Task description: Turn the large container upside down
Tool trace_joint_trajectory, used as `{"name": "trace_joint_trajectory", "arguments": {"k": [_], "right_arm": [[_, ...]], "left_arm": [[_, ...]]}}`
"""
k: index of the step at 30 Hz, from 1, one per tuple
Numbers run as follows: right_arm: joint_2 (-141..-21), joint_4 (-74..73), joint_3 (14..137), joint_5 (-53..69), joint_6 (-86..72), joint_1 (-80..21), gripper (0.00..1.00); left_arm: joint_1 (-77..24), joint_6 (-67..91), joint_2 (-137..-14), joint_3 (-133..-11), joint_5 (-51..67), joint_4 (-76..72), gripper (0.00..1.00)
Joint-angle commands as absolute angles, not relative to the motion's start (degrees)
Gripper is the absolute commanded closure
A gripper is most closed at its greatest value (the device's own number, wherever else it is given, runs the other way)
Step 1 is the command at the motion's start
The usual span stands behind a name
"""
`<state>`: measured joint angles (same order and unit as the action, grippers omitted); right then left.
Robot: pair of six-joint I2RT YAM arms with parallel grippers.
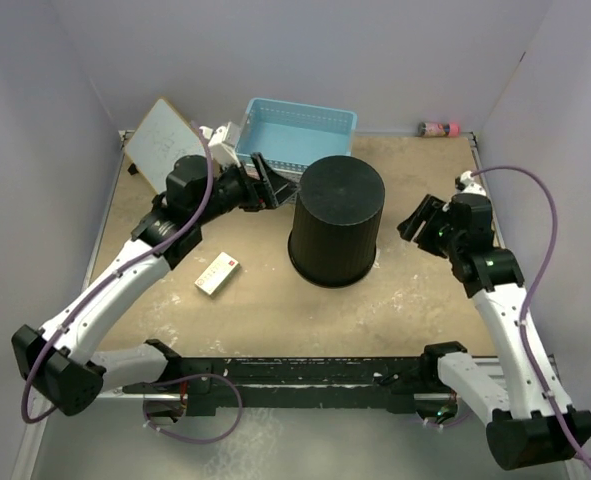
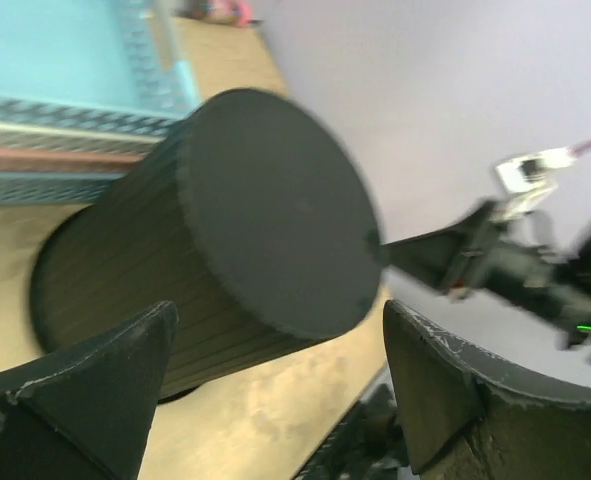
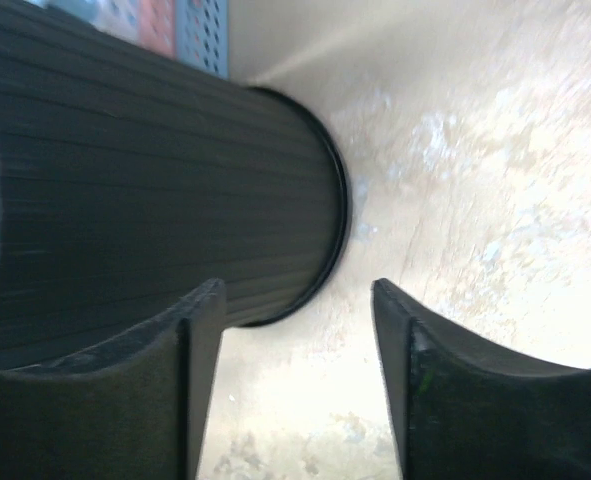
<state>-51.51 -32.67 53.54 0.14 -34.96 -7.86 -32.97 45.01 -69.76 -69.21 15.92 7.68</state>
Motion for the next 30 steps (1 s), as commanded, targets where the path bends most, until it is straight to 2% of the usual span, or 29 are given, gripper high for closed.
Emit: {"name": "trace_joint_trajectory", "arguments": {"k": [1, 4, 8, 14, 20, 30], "right_arm": [[-48.2, -36.9, 61.4, -7.8, -29.0, -7.8, 0.31], [-46.6, -37.0, 64.0, -10.0, -28.1, -7.7, 0.23], [-45.4, -36.2, 64.5, -12.5, -27.6, -7.7, 0.20], [-45.3, -36.0, 63.6, -12.0, -28.2, -7.7, 0.18], [-44.8, -37.0, 63.6, -11.3, -28.4, -7.7, 0.18], [-42.6, -42.5, 69.5, -16.5, -25.0, -7.8, 0.18]], "left_arm": [[-32.3, 34.5, -64.9, -61.2, 7.7, 14.3, 0.19], [-35.5, 28.6, -62.2, -54.9, 5.5, 13.4, 0.19], [-39.8, 25.0, -61.3, -47.2, 0.6, 4.6, 0.20], [-45.9, 16.7, -69.5, -45.2, -5.6, -9.6, 0.21], [-48.2, 13.2, -83.2, -51.8, -4.8, -20.7, 0.26], [-49.6, 21.3, -112.6, -77.7, 1.8, -30.9, 0.30]]}}
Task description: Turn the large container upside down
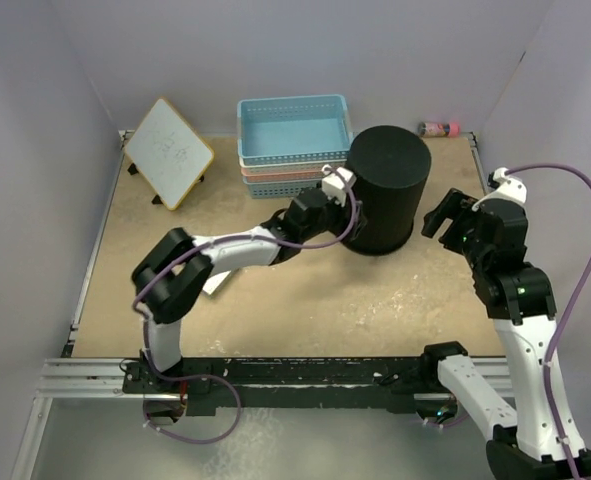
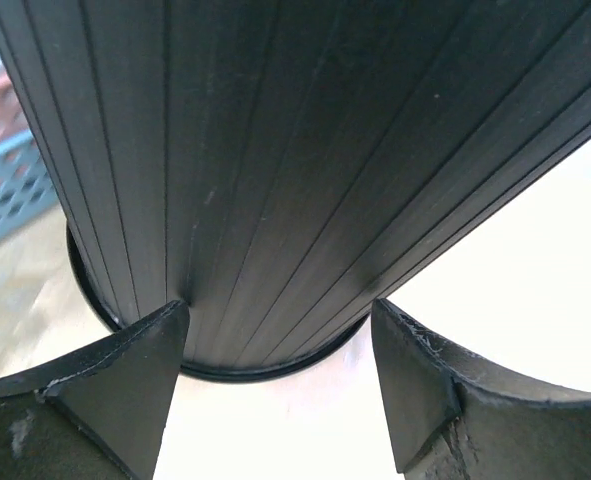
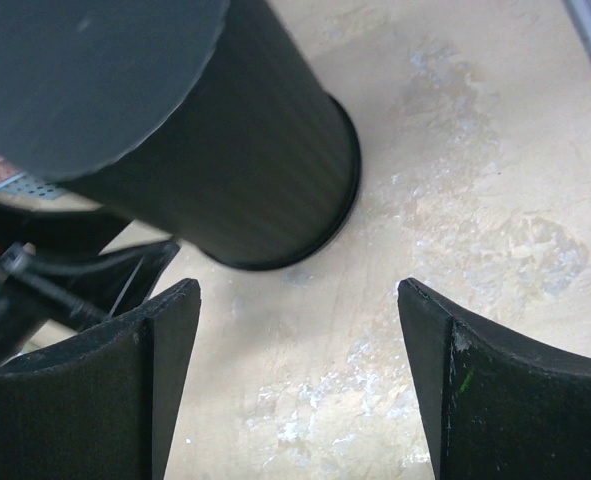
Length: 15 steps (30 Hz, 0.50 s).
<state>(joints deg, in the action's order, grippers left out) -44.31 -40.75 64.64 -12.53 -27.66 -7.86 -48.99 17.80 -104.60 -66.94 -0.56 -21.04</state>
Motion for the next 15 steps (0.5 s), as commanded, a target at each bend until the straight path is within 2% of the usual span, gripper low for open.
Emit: {"name": "trace_joint_trajectory", "arguments": {"k": [1, 4, 7, 11, 15], "right_arm": [[-42.3, -42.8, 69.9, -16.8, -24.6, -7.7, 0.18], [-41.2, -43.5, 70.2, -17.2, -23.8, -7.7, 0.17], [-40.9, -44.2, 69.8, -17.7, -23.7, -7.7, 0.16], [-41.0, -43.1, 67.9, -15.8, -22.6, -7.7, 0.15], [-42.0, -37.1, 63.7, -4.6, -18.4, -7.8, 0.11]], "left_arm": [[-49.7, 21.9, -115.8, -81.2, 2.4, -31.5, 0.30], [-49.7, 23.8, -124.3, -92.8, 4.2, -30.7, 0.29], [-49.7, 24.8, -127.8, -98.4, 6.8, -27.9, 0.28], [-49.4, 21.0, -116.7, -89.3, 7.2, -27.4, 0.23], [-47.9, 18.1, -103.4, -78.7, 3.8, -18.5, 0.21]]}}
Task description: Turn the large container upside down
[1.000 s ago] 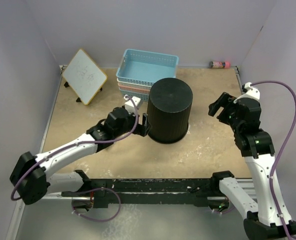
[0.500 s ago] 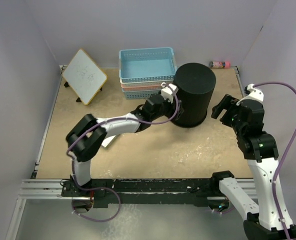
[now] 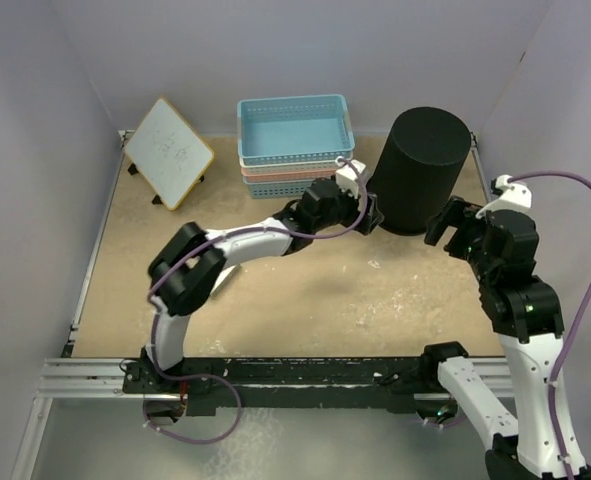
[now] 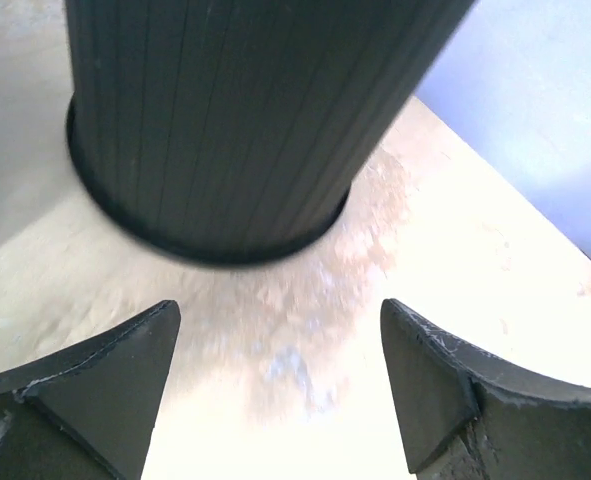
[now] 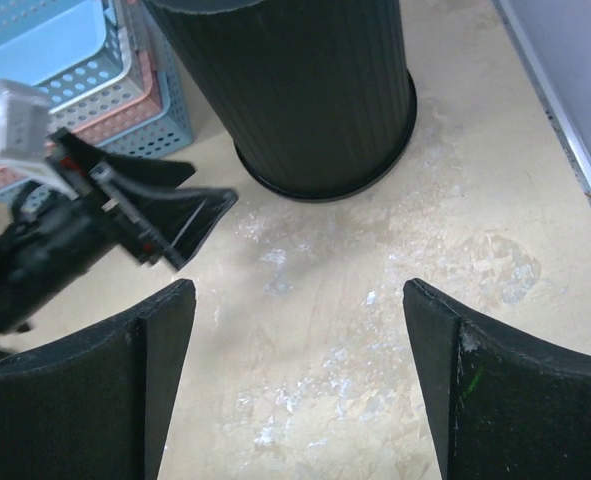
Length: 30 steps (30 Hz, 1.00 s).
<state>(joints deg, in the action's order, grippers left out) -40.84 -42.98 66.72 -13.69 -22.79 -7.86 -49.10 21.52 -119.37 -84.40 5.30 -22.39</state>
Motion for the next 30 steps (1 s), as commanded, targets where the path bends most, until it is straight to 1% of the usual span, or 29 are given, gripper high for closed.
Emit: {"name": "trace_joint_trajectory", "arguments": {"k": [1, 4, 7, 9, 12, 17, 20, 24, 25, 28, 30], "right_arm": [[-42.8, -35.3, 62.1, -1.5, -19.1, -7.8, 0.11], [-45.6, -29.1, 56.8, 5.7, -23.8, -7.9, 0.12], [-48.8, -21.6, 52.4, 6.7, -29.1, -9.9, 0.13], [-50.8, -18.8, 50.0, -0.5, -31.9, -15.5, 0.15], [-54.0, -15.6, 48.4, -15.8, -35.2, -24.6, 0.15], [-66.1, -13.7, 51.2, -29.2, -39.1, -28.6, 0.12], [-73.3, -10.7, 54.0, -35.7, -40.3, -28.8, 0.09], [-82.7, -8.1, 59.4, -41.6, -39.1, -27.5, 0.04], [-84.6, -7.3, 60.3, -41.4, -38.5, -26.1, 0.03], [-89.6, -7.0, 63.6, -35.1, -38.5, -19.2, 0.03], [-92.4, -5.2, 65.2, -34.9, -36.4, -16.7, 0.04]], "left_arm": [[-47.5, 18.0, -100.4, -76.6, 2.2, -15.5, 0.21], [-46.4, 18.4, -92.5, -70.9, -4.0, -6.8, 0.21], [-45.6, 20.7, -85.1, -63.6, -12.8, -1.1, 0.21], [-45.3, 23.2, -80.6, -60.2, -19.0, 2.7, 0.21], [-44.8, 28.8, -76.0, -56.7, -27.3, 9.1, 0.20], [-44.6, 40.5, -75.8, -57.5, -34.4, 21.5, 0.18], [-44.7, 42.6, -76.6, -57.5, -35.3, 24.3, 0.18], [-44.7, 43.8, -75.2, -55.9, -35.5, 23.9, 0.18], [-44.7, 43.8, -74.7, -55.5, -35.4, 23.6, 0.18], [-44.7, 43.9, -72.1, -53.9, -35.5, 22.8, 0.18], [-44.7, 43.5, -70.3, -52.9, -35.4, 21.9, 0.19]]}}
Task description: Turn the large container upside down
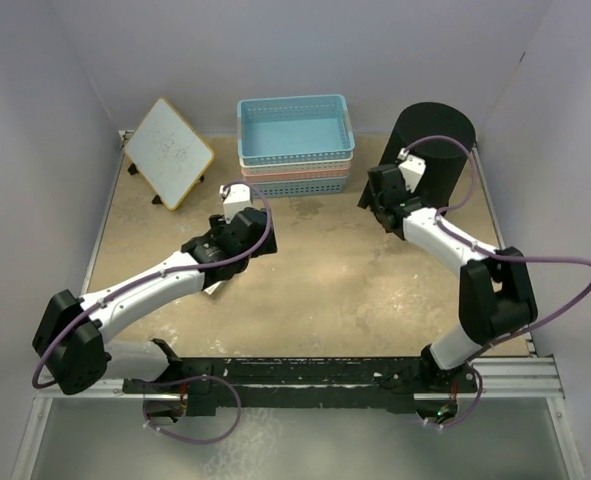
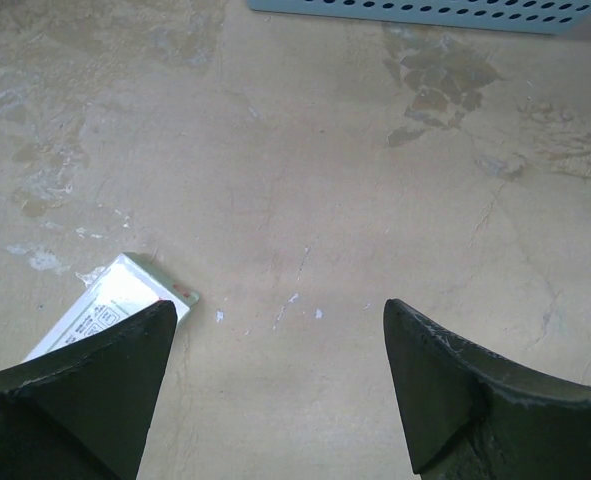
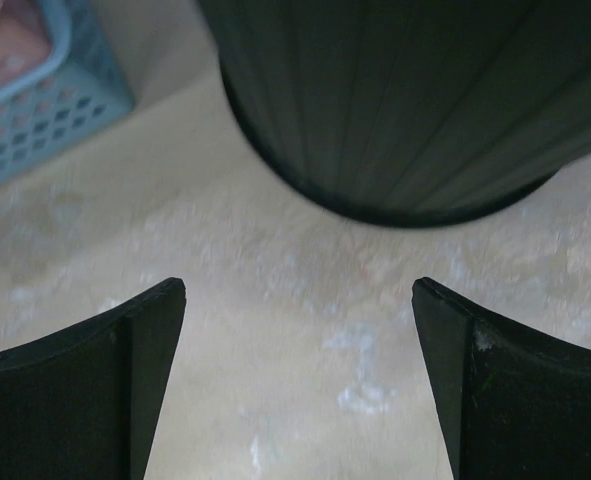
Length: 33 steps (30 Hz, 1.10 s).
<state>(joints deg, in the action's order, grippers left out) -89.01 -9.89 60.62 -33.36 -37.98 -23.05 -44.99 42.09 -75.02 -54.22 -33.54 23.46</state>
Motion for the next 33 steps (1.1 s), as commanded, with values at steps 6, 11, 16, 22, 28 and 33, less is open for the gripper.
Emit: {"name": "trace_joint_trajectory", "arguments": {"k": [6, 11, 16, 22, 28, 33], "right_arm": [[-99.0, -3.6, 71.4, -34.9, -32.7, -10.3, 0.04], [-102.8, -3.3, 75.8, -33.7, -30.8, -5.9, 0.03], [-106.1, -3.7, 79.2, -32.2, -30.9, -1.3, 0.03], [-108.9, -7.0, 83.4, -31.0, -32.0, 0.8, 0.03], [-104.4, -9.8, 80.8, -27.0, -34.4, 0.8, 0.03], [-91.4, -11.9, 72.2, -16.4, -35.1, 0.3, 0.02]], "left_arm": [[-44.7, 39.8, -67.2, -52.1, -31.1, 21.4, 0.19], [-44.7, 38.8, -64.0, -50.5, -29.0, 20.3, 0.19], [-44.7, 37.9, -61.0, -49.7, -28.3, 20.1, 0.19], [-44.7, 37.2, -58.7, -49.8, -28.0, 20.4, 0.19], [-44.7, 34.1, -57.2, -51.8, -29.2, 20.0, 0.19], [-44.8, 26.5, -59.1, -54.6, -32.0, 15.2, 0.19]]}}
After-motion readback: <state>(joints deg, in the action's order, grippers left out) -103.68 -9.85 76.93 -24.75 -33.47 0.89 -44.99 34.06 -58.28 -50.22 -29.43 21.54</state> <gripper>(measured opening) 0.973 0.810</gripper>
